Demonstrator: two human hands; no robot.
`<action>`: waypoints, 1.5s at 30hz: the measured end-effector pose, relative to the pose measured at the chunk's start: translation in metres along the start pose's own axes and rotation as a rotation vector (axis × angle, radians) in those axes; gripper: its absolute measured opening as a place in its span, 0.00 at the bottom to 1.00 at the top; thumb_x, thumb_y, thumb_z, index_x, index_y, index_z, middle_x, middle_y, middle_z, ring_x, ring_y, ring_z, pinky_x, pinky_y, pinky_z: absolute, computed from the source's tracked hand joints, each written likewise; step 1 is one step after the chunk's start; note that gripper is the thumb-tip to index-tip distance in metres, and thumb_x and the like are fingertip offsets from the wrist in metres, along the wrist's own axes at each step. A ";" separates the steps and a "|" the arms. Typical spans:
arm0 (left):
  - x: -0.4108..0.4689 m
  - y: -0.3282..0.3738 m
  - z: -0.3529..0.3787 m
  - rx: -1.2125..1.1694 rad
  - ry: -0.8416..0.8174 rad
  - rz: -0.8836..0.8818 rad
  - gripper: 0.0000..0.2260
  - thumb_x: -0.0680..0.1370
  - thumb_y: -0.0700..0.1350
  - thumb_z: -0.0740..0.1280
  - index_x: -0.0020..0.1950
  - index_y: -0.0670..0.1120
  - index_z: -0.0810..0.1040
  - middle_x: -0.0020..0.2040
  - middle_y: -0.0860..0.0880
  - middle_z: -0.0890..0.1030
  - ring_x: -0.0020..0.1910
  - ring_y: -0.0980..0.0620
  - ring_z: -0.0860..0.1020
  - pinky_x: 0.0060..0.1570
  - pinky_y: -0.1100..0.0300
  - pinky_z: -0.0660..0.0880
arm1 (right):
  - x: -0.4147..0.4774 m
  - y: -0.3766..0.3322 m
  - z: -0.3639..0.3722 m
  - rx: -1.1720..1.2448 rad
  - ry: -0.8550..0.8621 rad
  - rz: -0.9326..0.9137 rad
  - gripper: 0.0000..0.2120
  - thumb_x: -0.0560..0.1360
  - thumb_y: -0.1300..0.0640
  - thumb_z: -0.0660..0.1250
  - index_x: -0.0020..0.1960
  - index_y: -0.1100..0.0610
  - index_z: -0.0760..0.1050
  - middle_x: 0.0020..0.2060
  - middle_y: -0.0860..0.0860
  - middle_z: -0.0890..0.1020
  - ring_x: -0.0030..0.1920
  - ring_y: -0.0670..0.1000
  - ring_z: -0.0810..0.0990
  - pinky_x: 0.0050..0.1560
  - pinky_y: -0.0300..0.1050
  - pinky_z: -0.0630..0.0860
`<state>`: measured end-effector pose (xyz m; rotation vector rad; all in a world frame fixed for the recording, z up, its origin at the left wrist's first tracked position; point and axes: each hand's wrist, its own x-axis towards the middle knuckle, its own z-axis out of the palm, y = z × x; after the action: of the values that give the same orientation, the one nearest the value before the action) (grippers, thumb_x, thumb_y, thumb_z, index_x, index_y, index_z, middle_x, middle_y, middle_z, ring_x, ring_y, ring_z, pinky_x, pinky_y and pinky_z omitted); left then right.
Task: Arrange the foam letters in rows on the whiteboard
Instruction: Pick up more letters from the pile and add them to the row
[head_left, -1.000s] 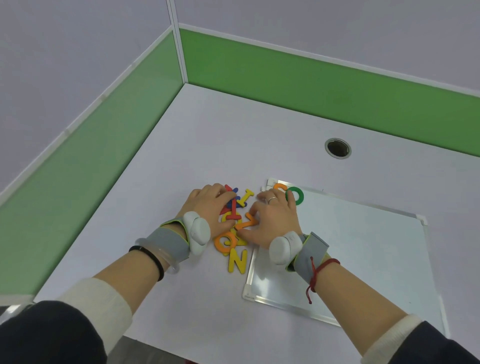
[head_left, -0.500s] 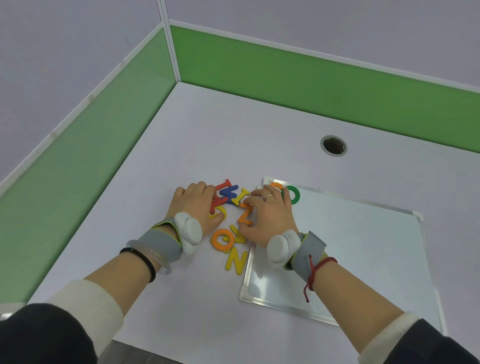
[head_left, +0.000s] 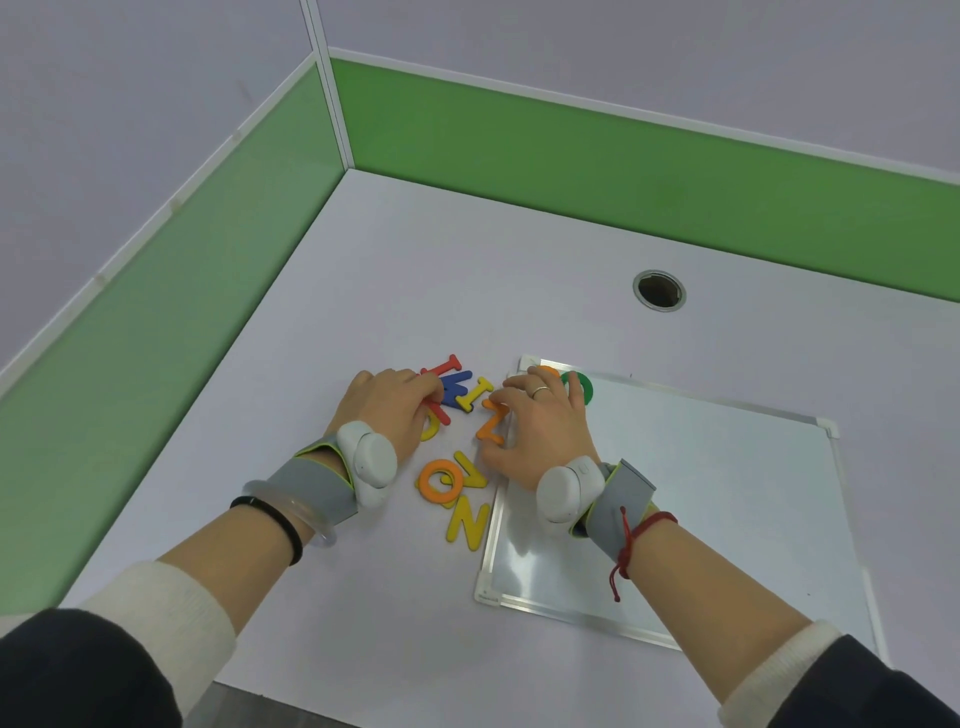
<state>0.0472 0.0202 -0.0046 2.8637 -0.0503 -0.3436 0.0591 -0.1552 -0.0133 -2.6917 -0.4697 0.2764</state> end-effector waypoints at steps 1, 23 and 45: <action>0.000 0.002 -0.001 -0.040 0.012 0.013 0.12 0.78 0.39 0.57 0.59 0.47 0.74 0.58 0.46 0.78 0.57 0.43 0.74 0.58 0.54 0.66 | 0.000 0.002 0.000 0.006 0.002 0.002 0.22 0.69 0.50 0.68 0.62 0.51 0.73 0.65 0.50 0.72 0.72 0.54 0.59 0.75 0.58 0.40; 0.024 0.089 0.004 -0.270 0.054 0.131 0.13 0.70 0.47 0.71 0.46 0.47 0.67 0.45 0.49 0.75 0.44 0.45 0.76 0.43 0.52 0.73 | -0.028 0.075 -0.037 0.013 0.077 0.101 0.20 0.70 0.52 0.66 0.62 0.52 0.72 0.63 0.50 0.75 0.73 0.53 0.59 0.75 0.56 0.41; 0.073 0.149 0.020 0.028 -0.173 0.308 0.29 0.75 0.54 0.65 0.73 0.56 0.56 0.73 0.48 0.64 0.71 0.45 0.61 0.71 0.57 0.56 | -0.033 0.126 -0.057 0.061 0.062 0.192 0.19 0.69 0.56 0.66 0.59 0.55 0.74 0.55 0.54 0.77 0.61 0.56 0.69 0.62 0.46 0.67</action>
<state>0.1126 -0.1336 -0.0014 2.7853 -0.5243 -0.5262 0.0784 -0.2958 -0.0095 -2.6795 -0.1817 0.2556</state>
